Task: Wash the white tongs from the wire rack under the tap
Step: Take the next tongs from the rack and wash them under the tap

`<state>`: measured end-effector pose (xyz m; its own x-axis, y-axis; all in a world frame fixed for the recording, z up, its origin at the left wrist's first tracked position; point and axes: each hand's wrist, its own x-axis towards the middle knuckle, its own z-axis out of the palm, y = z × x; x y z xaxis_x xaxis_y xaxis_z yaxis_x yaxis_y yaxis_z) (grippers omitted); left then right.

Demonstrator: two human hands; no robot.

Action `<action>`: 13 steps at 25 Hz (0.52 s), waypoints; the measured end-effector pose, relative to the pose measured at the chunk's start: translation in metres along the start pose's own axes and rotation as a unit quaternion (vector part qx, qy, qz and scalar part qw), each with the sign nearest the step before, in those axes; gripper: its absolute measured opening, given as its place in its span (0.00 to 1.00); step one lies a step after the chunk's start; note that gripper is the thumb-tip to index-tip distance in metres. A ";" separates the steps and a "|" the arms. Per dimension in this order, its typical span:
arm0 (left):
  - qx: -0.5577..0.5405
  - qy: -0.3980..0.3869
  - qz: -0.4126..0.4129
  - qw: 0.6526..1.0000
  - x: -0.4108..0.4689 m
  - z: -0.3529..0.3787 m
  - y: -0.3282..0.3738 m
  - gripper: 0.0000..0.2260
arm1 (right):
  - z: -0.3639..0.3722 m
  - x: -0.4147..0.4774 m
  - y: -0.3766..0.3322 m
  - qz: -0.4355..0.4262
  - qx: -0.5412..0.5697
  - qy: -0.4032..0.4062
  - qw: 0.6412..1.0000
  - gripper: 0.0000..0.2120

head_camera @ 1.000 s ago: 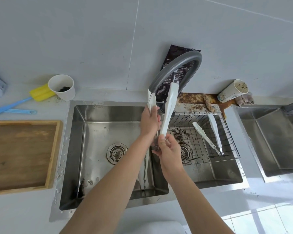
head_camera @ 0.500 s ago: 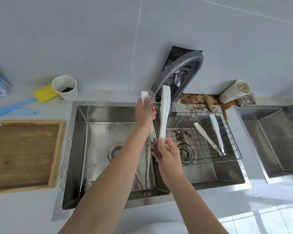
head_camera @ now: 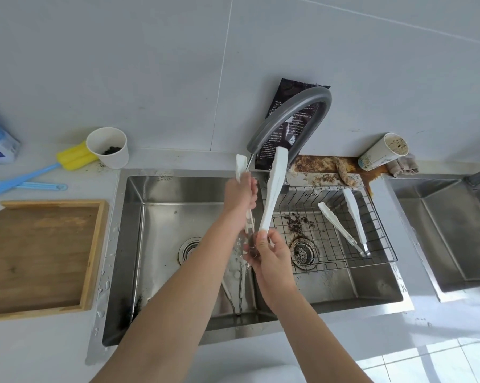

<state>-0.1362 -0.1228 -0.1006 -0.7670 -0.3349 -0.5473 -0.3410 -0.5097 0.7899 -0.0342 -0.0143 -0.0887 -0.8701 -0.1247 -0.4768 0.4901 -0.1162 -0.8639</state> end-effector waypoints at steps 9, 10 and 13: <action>-0.009 -0.030 0.084 0.996 0.000 0.013 0.019 0.10 | 0.008 0.008 -0.022 -0.020 0.089 -0.005 0.996 0.10; 0.008 -0.044 0.074 0.996 -0.005 0.014 0.011 0.12 | 0.007 0.010 -0.025 -0.024 0.088 -0.002 0.996 0.11; -0.006 -0.032 0.012 0.999 -0.009 0.013 -0.001 0.11 | 0.005 0.010 -0.026 -0.023 0.047 0.019 0.998 0.10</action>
<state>-0.1364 -0.1085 -0.0932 -0.8084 -0.2955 -0.5091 -0.3156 -0.5126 0.7985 -0.0555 -0.0173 -0.0701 -0.8918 -0.0810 -0.4450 0.4517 -0.2125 -0.8665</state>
